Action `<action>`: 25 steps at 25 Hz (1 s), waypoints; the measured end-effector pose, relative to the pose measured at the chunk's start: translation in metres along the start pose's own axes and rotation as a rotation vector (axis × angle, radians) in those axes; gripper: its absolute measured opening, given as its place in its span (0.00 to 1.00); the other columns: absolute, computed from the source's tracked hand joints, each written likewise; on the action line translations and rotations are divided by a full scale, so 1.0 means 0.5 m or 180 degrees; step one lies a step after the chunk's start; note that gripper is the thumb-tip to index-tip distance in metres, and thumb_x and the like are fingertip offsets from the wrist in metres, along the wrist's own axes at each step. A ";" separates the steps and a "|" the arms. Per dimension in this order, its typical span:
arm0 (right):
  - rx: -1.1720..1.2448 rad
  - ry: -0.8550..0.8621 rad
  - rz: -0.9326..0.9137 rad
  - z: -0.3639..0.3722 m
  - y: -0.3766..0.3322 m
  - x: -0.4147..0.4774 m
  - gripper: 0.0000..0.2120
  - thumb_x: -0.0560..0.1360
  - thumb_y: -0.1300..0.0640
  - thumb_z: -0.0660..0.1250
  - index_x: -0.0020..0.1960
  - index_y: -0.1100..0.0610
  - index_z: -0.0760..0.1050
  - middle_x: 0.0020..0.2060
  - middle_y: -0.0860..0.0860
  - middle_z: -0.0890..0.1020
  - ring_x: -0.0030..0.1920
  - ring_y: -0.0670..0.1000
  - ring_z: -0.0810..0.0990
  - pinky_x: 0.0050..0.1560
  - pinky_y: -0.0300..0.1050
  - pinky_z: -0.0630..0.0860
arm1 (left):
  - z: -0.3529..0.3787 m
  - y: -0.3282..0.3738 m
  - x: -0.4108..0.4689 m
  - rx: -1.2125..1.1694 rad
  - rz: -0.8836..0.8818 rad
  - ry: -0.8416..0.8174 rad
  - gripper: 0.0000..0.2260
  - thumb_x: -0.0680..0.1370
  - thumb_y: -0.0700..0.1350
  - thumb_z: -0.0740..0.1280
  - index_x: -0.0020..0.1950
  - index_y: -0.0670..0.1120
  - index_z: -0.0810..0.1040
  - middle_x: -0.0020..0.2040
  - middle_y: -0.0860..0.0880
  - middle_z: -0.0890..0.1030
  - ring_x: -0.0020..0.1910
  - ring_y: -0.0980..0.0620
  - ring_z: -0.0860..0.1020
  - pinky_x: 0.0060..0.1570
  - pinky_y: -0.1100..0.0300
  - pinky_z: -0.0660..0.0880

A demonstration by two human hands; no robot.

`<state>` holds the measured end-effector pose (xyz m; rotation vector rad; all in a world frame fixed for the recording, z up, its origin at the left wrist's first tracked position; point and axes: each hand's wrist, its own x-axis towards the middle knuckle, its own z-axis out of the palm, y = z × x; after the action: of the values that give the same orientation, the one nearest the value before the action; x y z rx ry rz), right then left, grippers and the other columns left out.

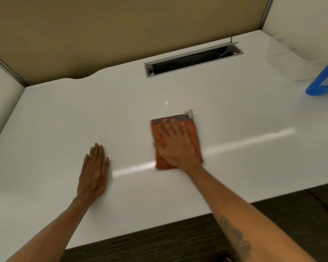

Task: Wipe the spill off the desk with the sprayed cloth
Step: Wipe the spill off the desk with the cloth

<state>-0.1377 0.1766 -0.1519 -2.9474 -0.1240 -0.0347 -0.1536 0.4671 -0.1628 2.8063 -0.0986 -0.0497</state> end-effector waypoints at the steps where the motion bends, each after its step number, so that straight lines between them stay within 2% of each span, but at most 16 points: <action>1: 0.0036 -0.0087 -0.0257 0.009 -0.041 -0.002 0.31 0.79 0.39 0.51 0.78 0.50 0.61 0.78 0.52 0.63 0.79 0.57 0.57 0.79 0.61 0.48 | 0.000 -0.001 -0.001 -0.0020 0.0009 -0.0007 0.25 0.86 0.51 0.46 0.82 0.46 0.46 0.82 0.53 0.45 0.80 0.59 0.42 0.80 0.57 0.40; 3: 0.0018 -0.0213 -0.0654 0.012 -0.046 0.001 0.31 0.79 0.38 0.50 0.79 0.49 0.59 0.80 0.50 0.60 0.80 0.55 0.54 0.79 0.60 0.46 | 0.001 -0.002 -0.003 -0.0040 0.0030 -0.0039 0.25 0.86 0.51 0.47 0.82 0.47 0.46 0.82 0.54 0.45 0.80 0.60 0.42 0.80 0.57 0.41; 5: -0.0136 -0.0134 -0.0774 -0.007 0.037 0.014 0.29 0.80 0.39 0.50 0.79 0.47 0.59 0.79 0.49 0.60 0.80 0.54 0.56 0.78 0.60 0.49 | -0.003 0.001 -0.007 -0.0054 0.0016 -0.0076 0.25 0.85 0.52 0.46 0.82 0.48 0.46 0.82 0.54 0.45 0.80 0.61 0.41 0.80 0.56 0.42; 9: -0.0653 0.0284 0.0186 -0.059 0.323 0.015 0.30 0.79 0.41 0.45 0.77 0.51 0.64 0.74 0.54 0.70 0.74 0.60 0.66 0.74 0.60 0.60 | -0.004 0.003 -0.008 -0.0123 0.0015 -0.0087 0.25 0.85 0.54 0.45 0.82 0.50 0.46 0.82 0.56 0.45 0.79 0.63 0.41 0.80 0.56 0.42; 12: -0.0732 0.0310 0.0981 -0.082 0.495 -0.006 0.34 0.78 0.41 0.41 0.77 0.56 0.64 0.74 0.59 0.69 0.73 0.65 0.67 0.72 0.64 0.62 | -0.003 0.001 -0.005 -0.0169 0.0010 -0.0052 0.27 0.84 0.58 0.44 0.81 0.50 0.46 0.82 0.57 0.45 0.79 0.65 0.41 0.80 0.57 0.41; 15: -0.0597 0.0247 0.1480 -0.092 0.542 0.026 0.31 0.81 0.39 0.46 0.78 0.56 0.59 0.76 0.61 0.66 0.74 0.67 0.64 0.72 0.69 0.61 | -0.002 0.002 -0.004 -0.0213 0.0003 -0.0011 0.30 0.81 0.60 0.41 0.81 0.51 0.46 0.82 0.58 0.45 0.79 0.66 0.40 0.80 0.59 0.40; 17: -0.0399 0.0235 0.1505 -0.088 0.510 0.088 0.32 0.81 0.40 0.49 0.78 0.56 0.58 0.77 0.61 0.63 0.76 0.66 0.61 0.74 0.70 0.58 | 0.001 0.003 -0.003 -0.0203 -0.0026 0.0014 0.29 0.81 0.60 0.41 0.81 0.51 0.46 0.82 0.58 0.45 0.79 0.65 0.40 0.79 0.60 0.40; 19: -0.0265 0.0236 0.1282 -0.071 0.422 0.166 0.31 0.81 0.41 0.50 0.79 0.56 0.58 0.78 0.60 0.62 0.77 0.64 0.59 0.75 0.66 0.55 | 0.004 0.005 -0.001 -0.0205 -0.0026 0.0060 0.29 0.81 0.60 0.40 0.81 0.52 0.45 0.82 0.59 0.44 0.79 0.65 0.40 0.79 0.61 0.40; 22: -0.0154 0.0182 0.0530 -0.026 0.190 0.258 0.30 0.81 0.43 0.51 0.79 0.54 0.57 0.79 0.56 0.60 0.78 0.60 0.56 0.77 0.61 0.51 | 0.004 0.001 0.005 -0.0253 -0.0026 0.0124 0.28 0.82 0.60 0.40 0.81 0.52 0.45 0.82 0.59 0.44 0.79 0.64 0.41 0.78 0.63 0.40; 25: 0.0256 -0.0099 -0.0257 0.019 -0.066 0.268 0.29 0.80 0.43 0.52 0.79 0.52 0.57 0.79 0.53 0.60 0.79 0.58 0.54 0.78 0.61 0.48 | 0.005 -0.004 0.005 -0.0298 -0.0025 0.0175 0.28 0.82 0.59 0.42 0.81 0.52 0.46 0.82 0.58 0.45 0.80 0.63 0.43 0.78 0.62 0.41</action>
<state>-0.0070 0.2215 -0.1507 -2.8620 -0.2432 0.0045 -0.1511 0.4681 -0.1659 2.7123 -0.0703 0.0202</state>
